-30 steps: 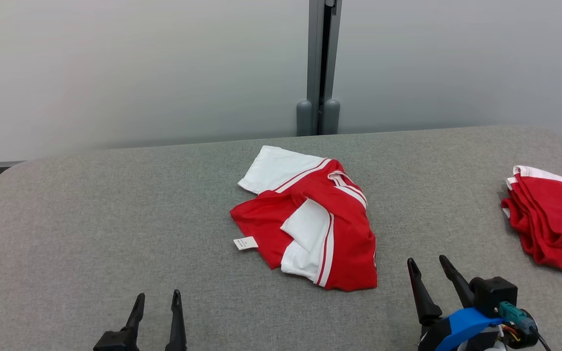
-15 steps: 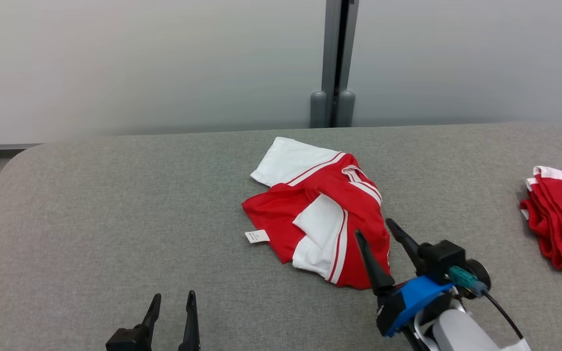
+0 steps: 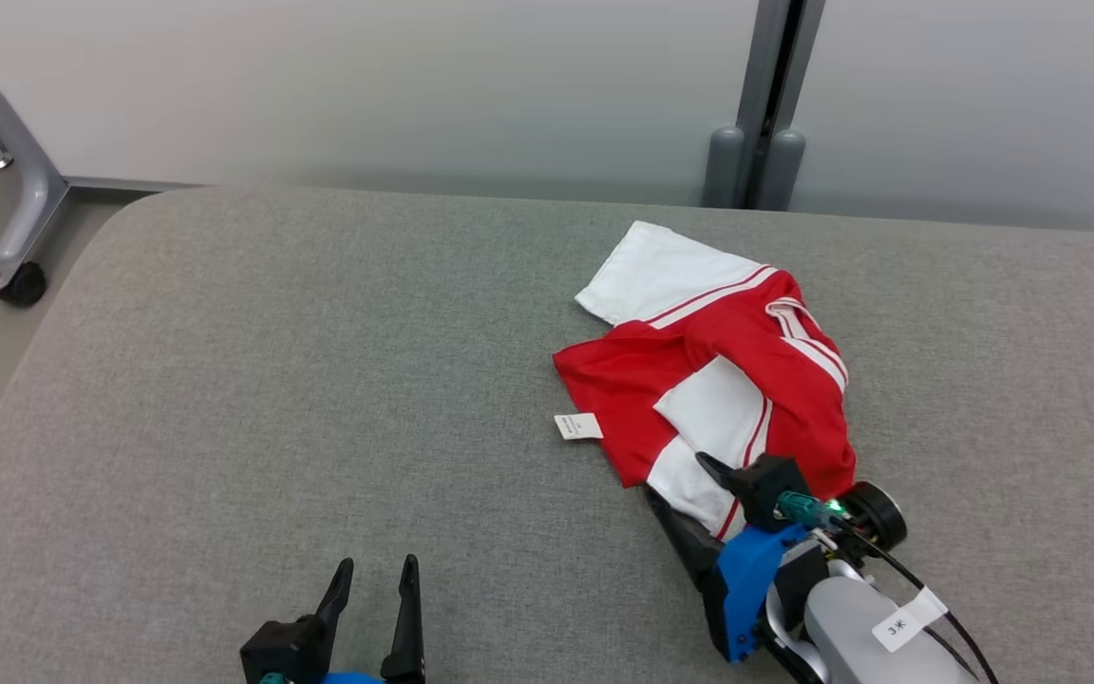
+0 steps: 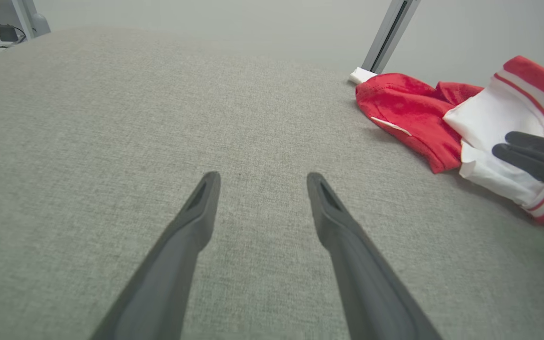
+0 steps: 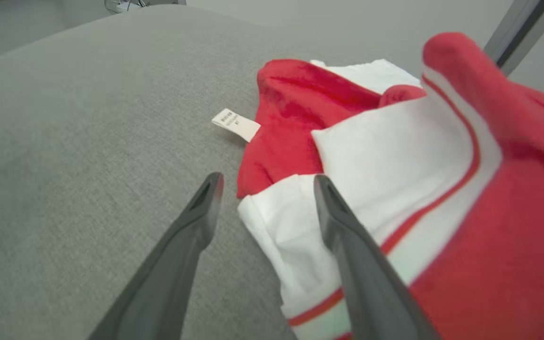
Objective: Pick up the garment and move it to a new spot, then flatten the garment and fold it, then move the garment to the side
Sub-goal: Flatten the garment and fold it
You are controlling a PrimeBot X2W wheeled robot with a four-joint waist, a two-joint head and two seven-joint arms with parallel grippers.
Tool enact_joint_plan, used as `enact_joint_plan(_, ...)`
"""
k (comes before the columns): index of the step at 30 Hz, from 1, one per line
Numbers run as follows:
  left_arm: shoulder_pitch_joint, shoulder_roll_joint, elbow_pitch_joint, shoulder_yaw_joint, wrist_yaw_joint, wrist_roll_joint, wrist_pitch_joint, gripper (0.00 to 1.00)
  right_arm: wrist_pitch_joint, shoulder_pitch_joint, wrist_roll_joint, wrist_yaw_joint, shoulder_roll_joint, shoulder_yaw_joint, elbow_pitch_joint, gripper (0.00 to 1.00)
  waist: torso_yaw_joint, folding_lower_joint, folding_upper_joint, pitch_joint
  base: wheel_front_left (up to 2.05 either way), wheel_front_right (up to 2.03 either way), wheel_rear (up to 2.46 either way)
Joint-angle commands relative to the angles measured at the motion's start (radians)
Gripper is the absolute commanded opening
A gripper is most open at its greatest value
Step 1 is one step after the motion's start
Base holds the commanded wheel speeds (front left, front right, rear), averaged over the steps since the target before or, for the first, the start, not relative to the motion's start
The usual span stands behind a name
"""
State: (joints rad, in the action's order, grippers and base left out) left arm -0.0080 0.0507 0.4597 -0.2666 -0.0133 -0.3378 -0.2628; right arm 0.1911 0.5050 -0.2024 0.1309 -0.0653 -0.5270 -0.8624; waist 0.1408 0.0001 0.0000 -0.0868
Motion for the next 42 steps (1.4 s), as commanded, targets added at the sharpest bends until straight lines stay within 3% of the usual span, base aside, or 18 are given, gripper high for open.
enact_joint_plan(1,-0.023,0.0,0.003,-0.002,0.006,-0.007,-0.003,1.0,0.008,0.017,0.016,0.0,-0.011,0.005,-0.019,1.0,0.02,-0.0001,0.0,-0.02,0.0,0.0,0.0)
enact_joint_plan(14,-0.06,0.0,-0.01,-0.025,0.019,-0.024,-0.003,1.0,0.064,0.022,0.019,0.0,-0.004,0.01,-0.14,0.98,0.026,-0.0001,0.0,-0.064,0.0,0.0,0.0)
enact_joint_plan(16,-0.065,0.0,-0.011,-0.03,0.021,-0.029,-0.003,1.0,0.069,0.02,0.006,0.0,-0.001,0.004,-0.133,0.5,0.026,-0.0001,0.0,-0.065,0.0,0.0,0.0)
enact_joint_plan(17,-0.067,0.0,-0.011,-0.033,0.021,-0.03,-0.003,1.0,0.07,0.019,0.005,0.0,-0.001,-0.001,-0.131,0.37,0.025,-0.0001,0.0,-0.065,0.0,0.0,0.0)
enact_joint_plan(18,-0.068,0.0,-0.011,-0.035,0.022,-0.032,-0.003,1.0,0.071,0.017,0.0,0.0,0.0,-0.003,-0.129,0.14,0.025,-0.0001,0.0,-0.065,0.0,0.0,0.0)
enact_joint_plan(19,-0.069,0.0,-0.011,-0.036,0.022,-0.034,-0.003,1.0,0.072,0.015,-0.007,0.0,0.001,-0.004,-0.122,0.0,0.024,-0.0001,0.0,-0.065,0.0,0.0,0.0)
enact_joint_plan(32,-0.054,0.0,-0.004,-0.045,0.003,-0.03,-0.003,1.0,0.075,-0.021,-0.067,0.0,-0.048,0.055,0.286,0.0,0.03,-0.0001,0.0,-0.044,0.0,0.0,0.0)
enact_joint_plan(42,-0.048,0.0,0.01,-0.058,-0.016,-0.045,-0.003,1.0,0.075,0.233,-0.108,0.0,-0.039,0.09,0.457,0.0,0.075,-0.0001,0.0,-0.021,0.0,0.0,0.0)
